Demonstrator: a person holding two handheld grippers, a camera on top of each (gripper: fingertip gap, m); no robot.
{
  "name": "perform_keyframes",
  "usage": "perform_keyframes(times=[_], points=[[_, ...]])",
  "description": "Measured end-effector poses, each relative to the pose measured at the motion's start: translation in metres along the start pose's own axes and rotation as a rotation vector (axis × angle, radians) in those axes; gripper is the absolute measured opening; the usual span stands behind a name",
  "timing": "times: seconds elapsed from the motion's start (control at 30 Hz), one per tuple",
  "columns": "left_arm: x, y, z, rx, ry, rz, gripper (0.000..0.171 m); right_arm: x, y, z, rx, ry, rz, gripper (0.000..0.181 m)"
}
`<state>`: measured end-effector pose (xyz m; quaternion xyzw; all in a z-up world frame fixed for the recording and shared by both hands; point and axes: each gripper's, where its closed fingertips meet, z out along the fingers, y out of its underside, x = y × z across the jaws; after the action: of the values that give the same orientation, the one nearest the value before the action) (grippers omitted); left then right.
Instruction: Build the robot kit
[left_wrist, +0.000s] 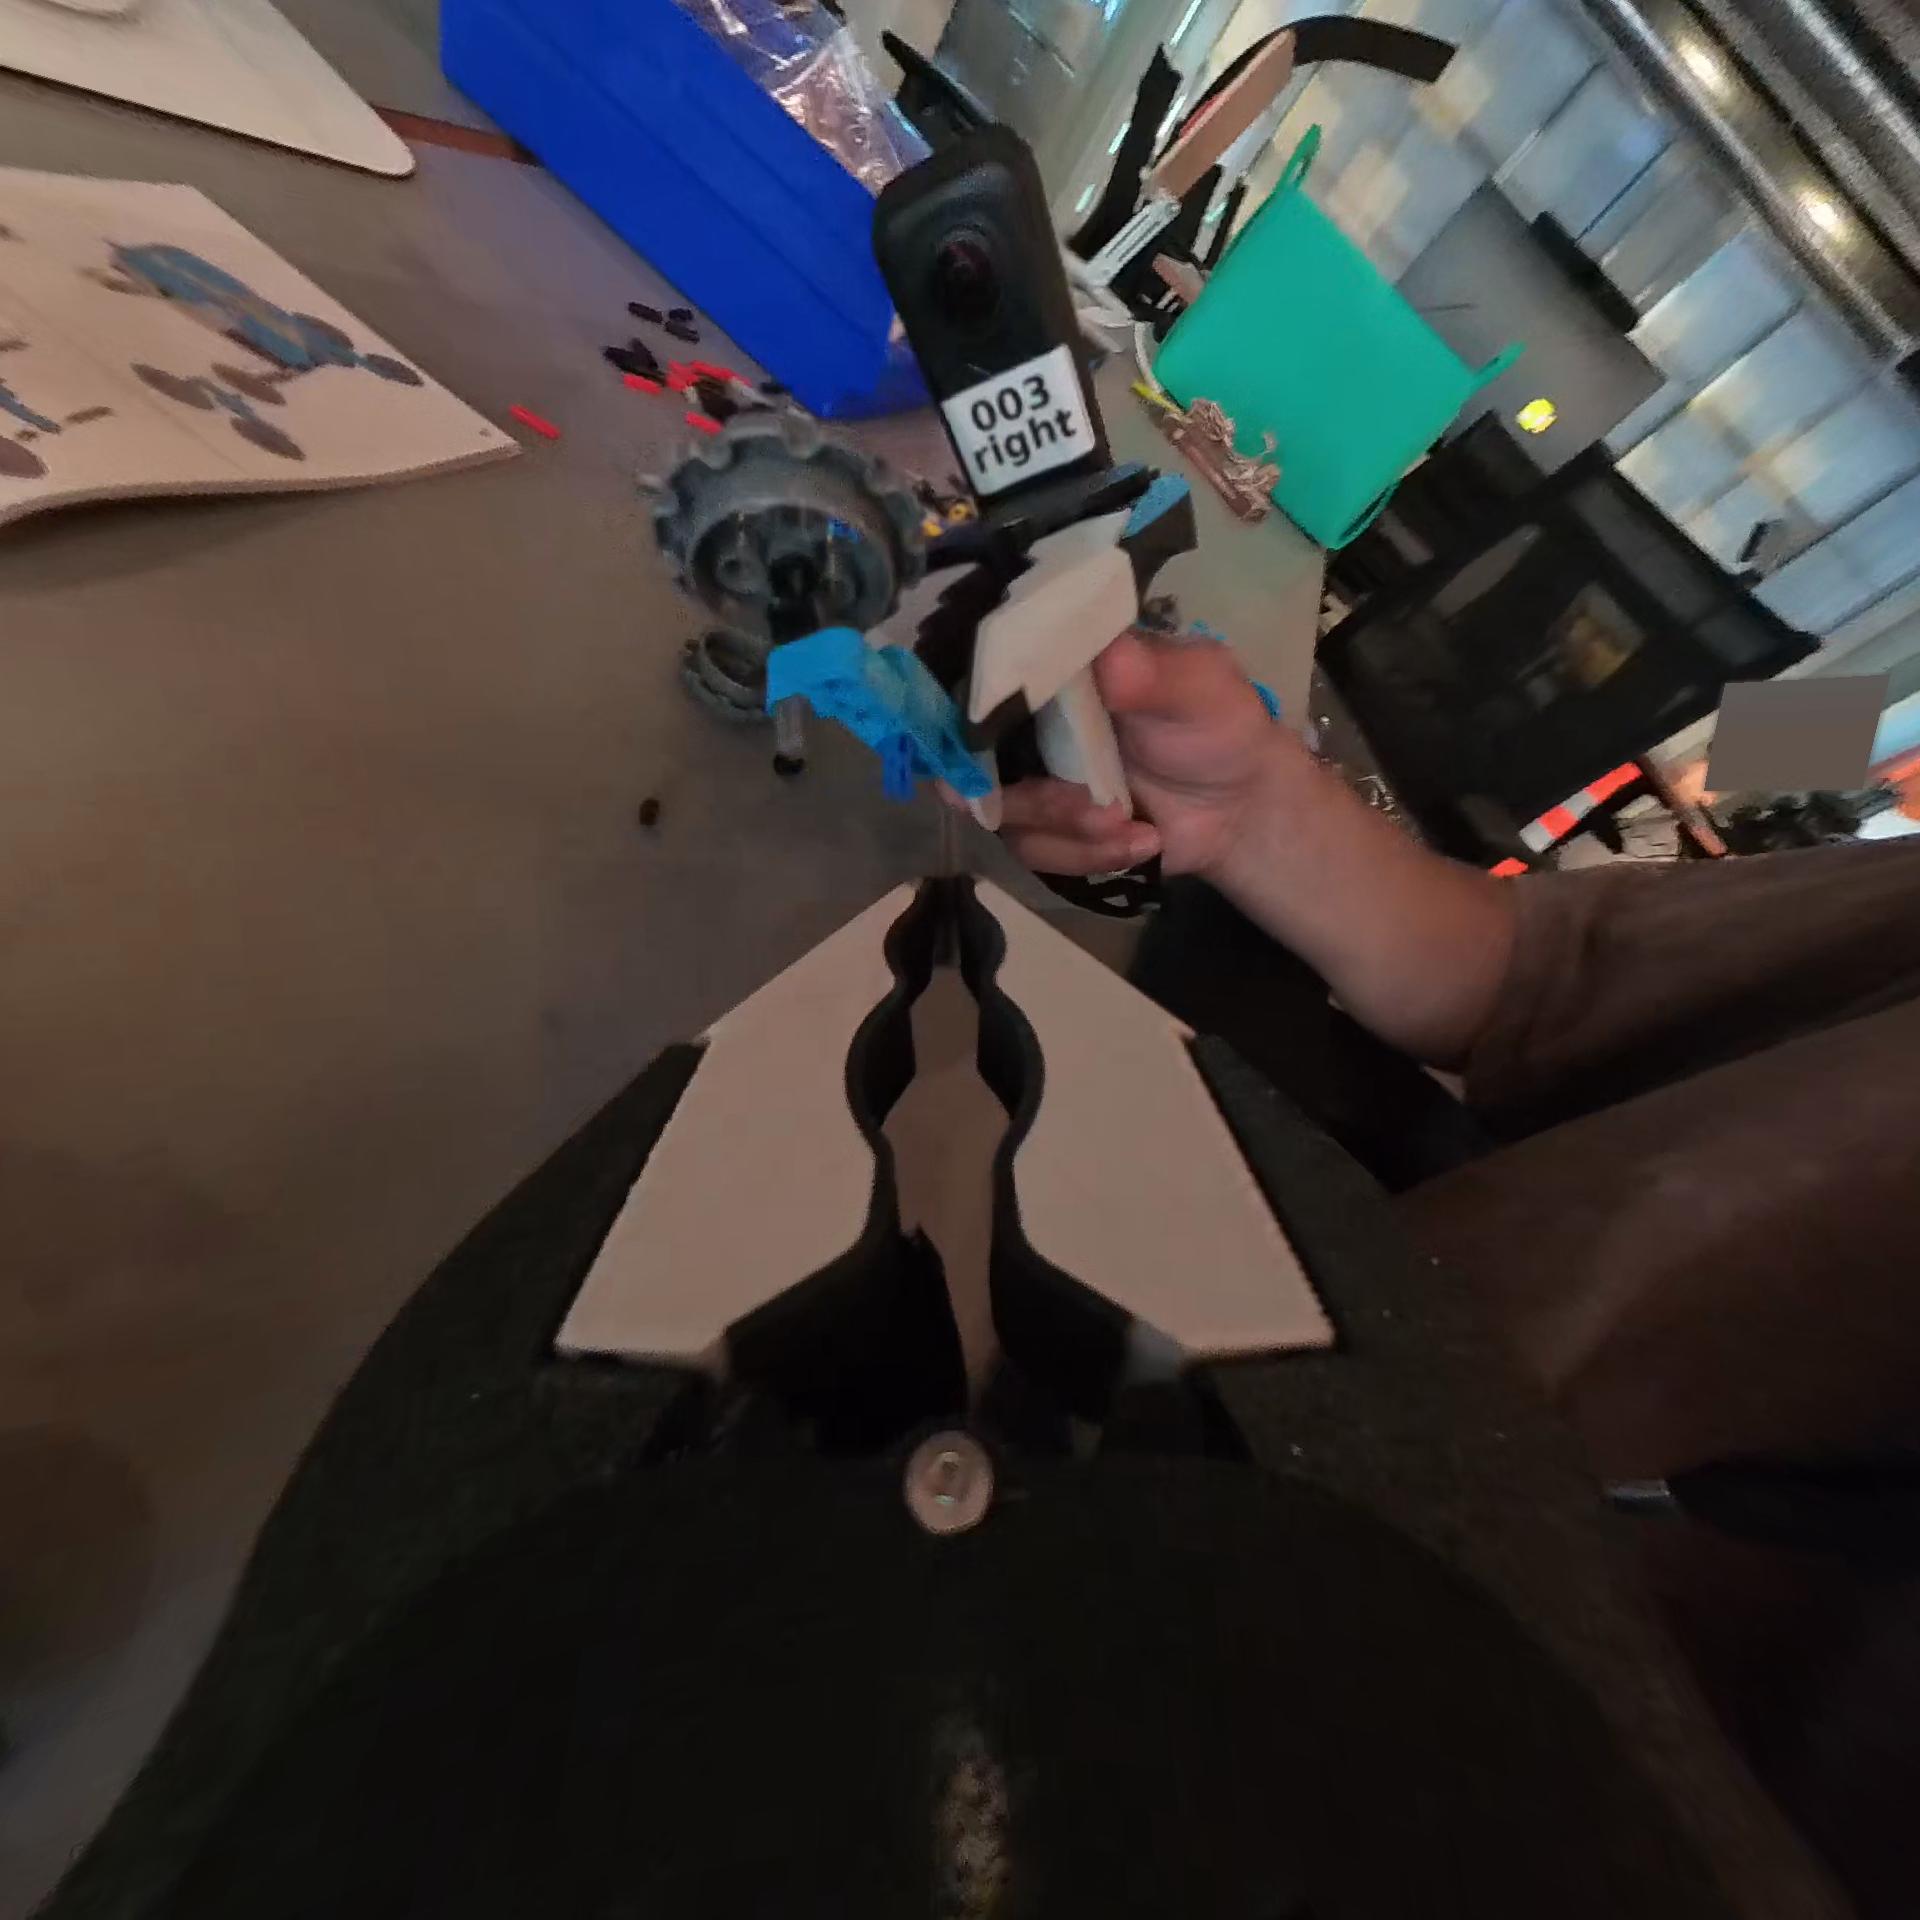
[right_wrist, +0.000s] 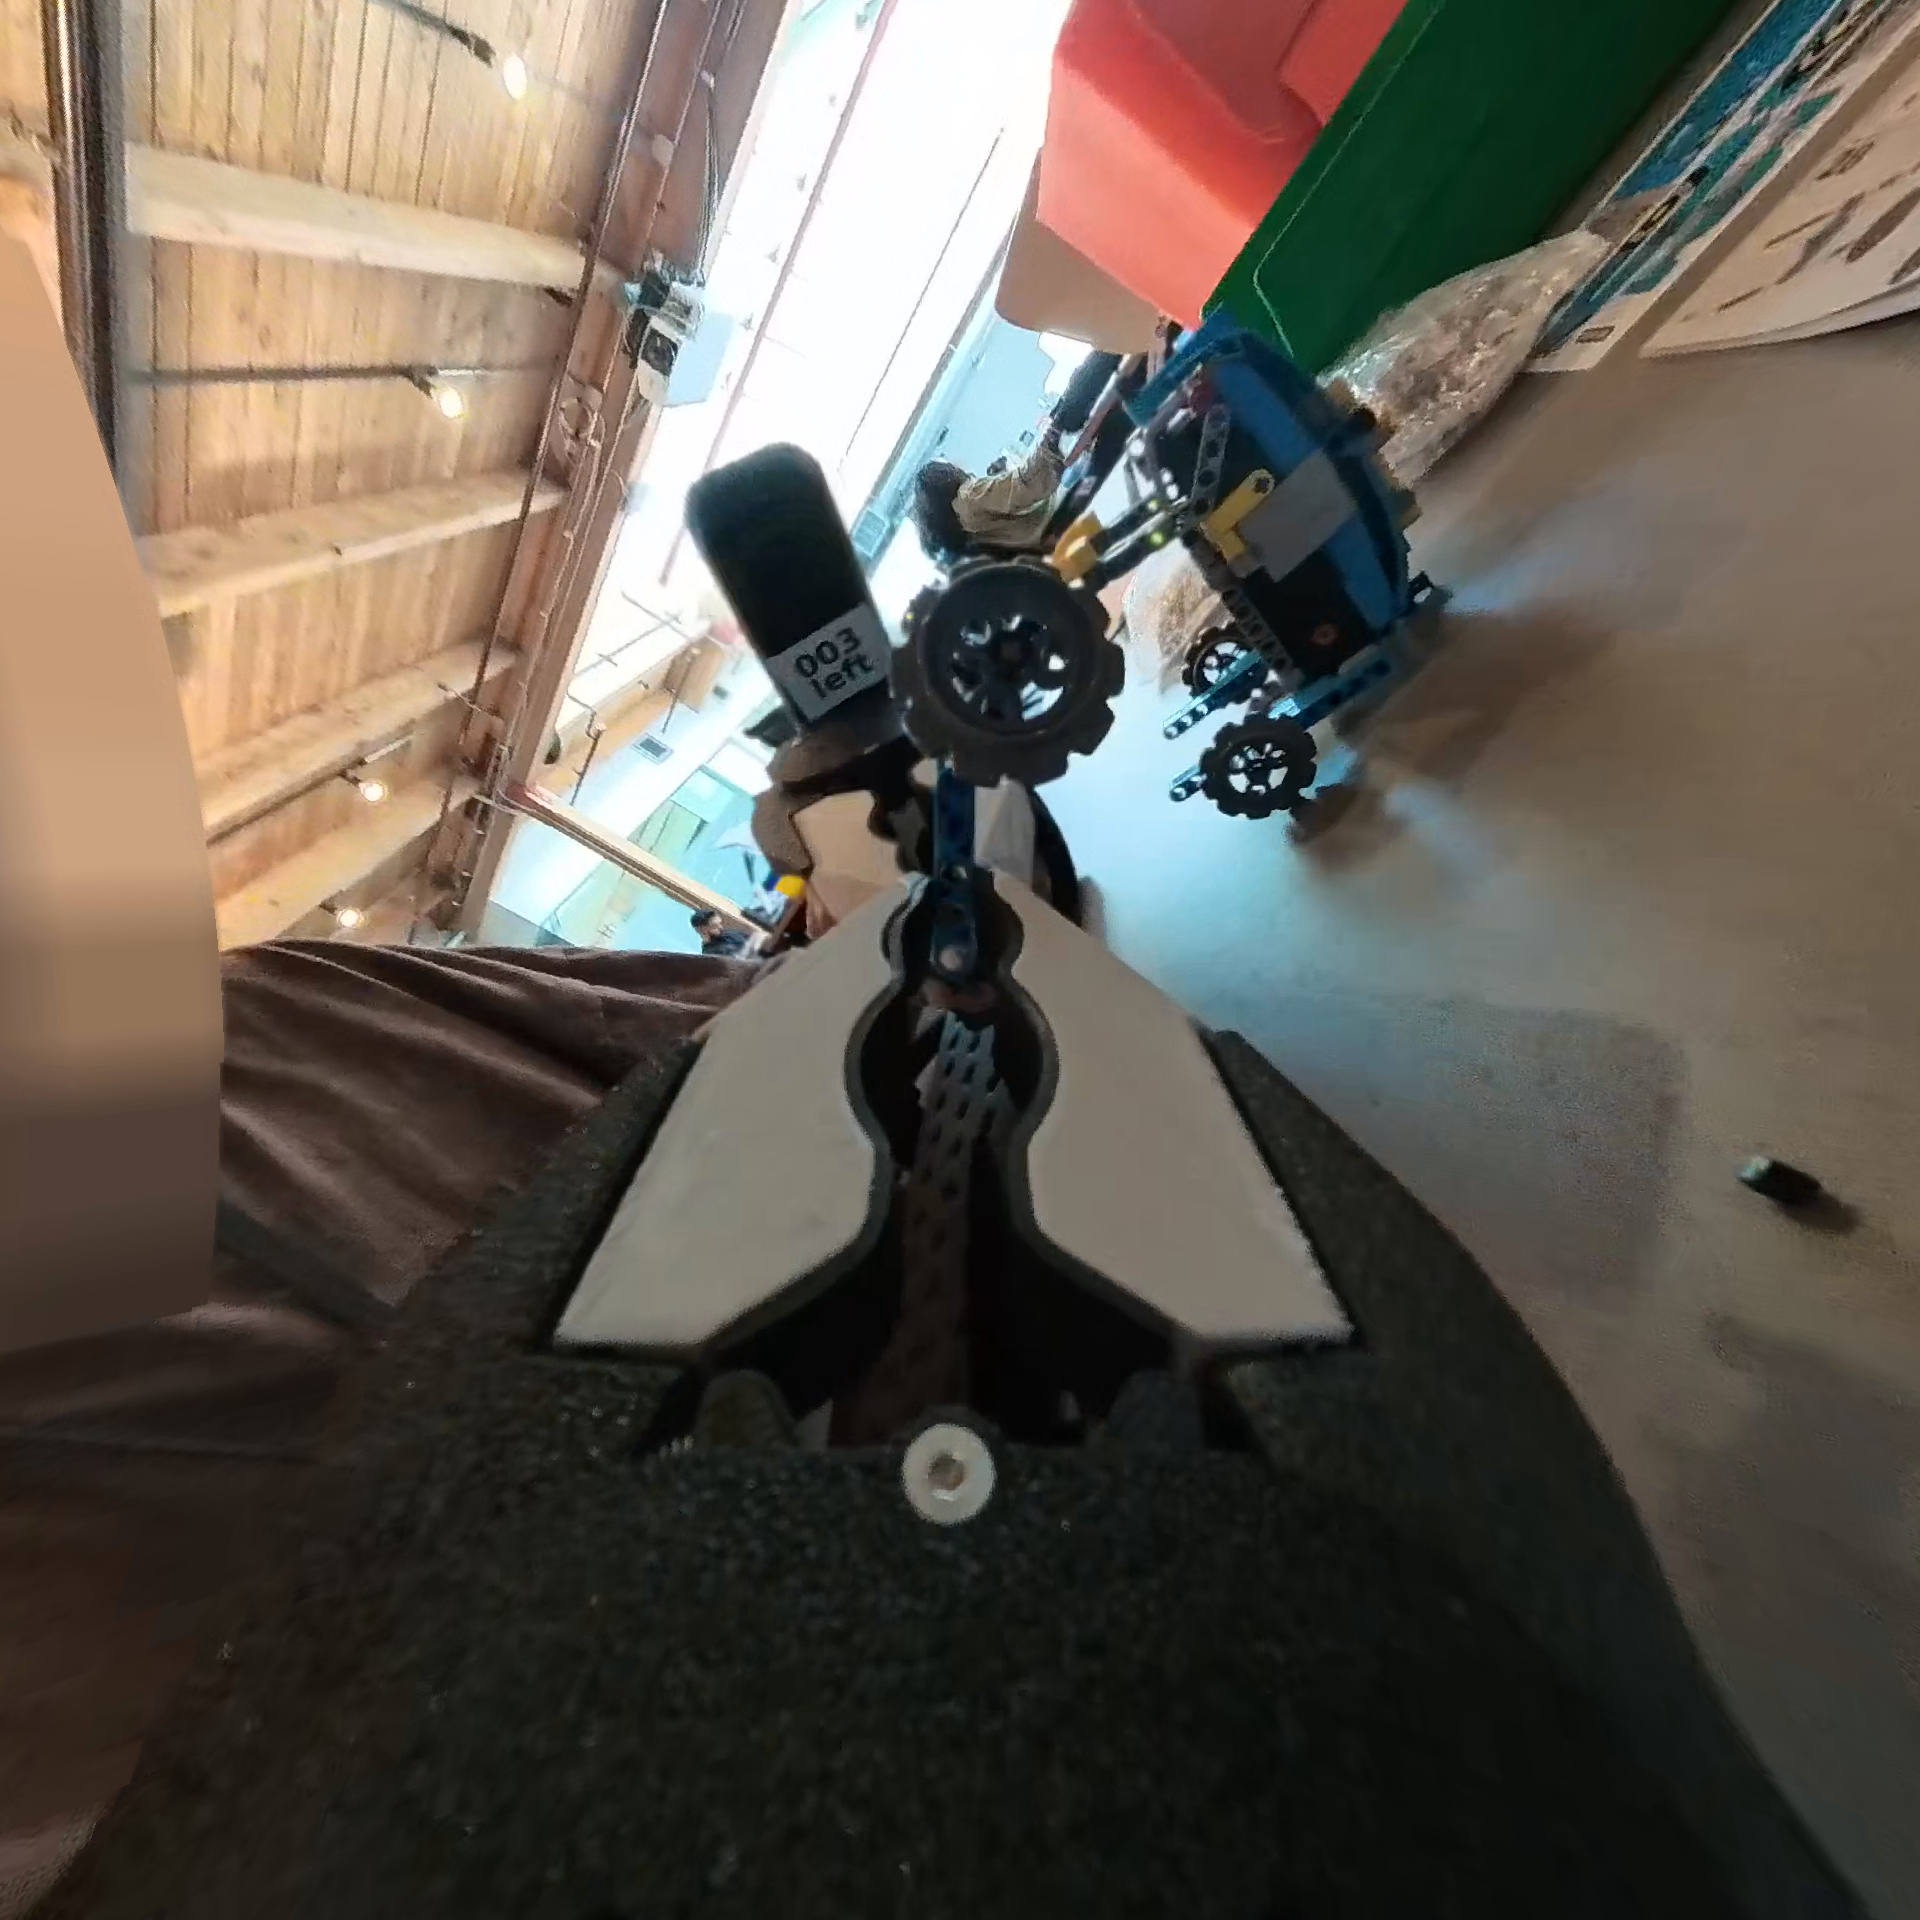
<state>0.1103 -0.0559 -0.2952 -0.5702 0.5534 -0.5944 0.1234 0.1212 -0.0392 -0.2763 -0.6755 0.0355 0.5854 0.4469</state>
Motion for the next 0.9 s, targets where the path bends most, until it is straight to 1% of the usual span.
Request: perform_keyframes(times=[0.1, 0.2, 0.4, 0.63, 0.8, 0.9], points=[[0.0, 0.0, -0.001, 0.0, 0.016, -0.002, 0.003, 0.005, 0.004, 0.003, -0.03, 0.054, -0.052, 0.007], [0.002, 0.0, -0.001, -0.007, 0.019, 0.008, 0.003, 0.0, 0.003, 0.005, -0.025, 0.035, -0.073, 0.007], [-0.002, 0.002, -0.001, -0.026, 0.01, -0.031, 0.003, 0.005, 0.004, 0.006, -0.026, 0.045, -0.051, 0.007], [0.0, -0.002, -0.001, -0.023, 0.017, -0.112, 0.003, 0.006, 0.002, 0.009, 0.009, 0.039, -0.03, 0.006], [-0.006, -0.007, 0.002, -0.011, 0.005, -0.22, 0.003, 0.011, 0.003, 0.011, 0.031, 0.044, 0.026, 0.007], [-0.009, -0.017, 0.003, -0.01, -0.018, -0.261, 0.003, 0.013, -0.005, 0.011, 0.123, -0.015, 0.15, 0.007]])
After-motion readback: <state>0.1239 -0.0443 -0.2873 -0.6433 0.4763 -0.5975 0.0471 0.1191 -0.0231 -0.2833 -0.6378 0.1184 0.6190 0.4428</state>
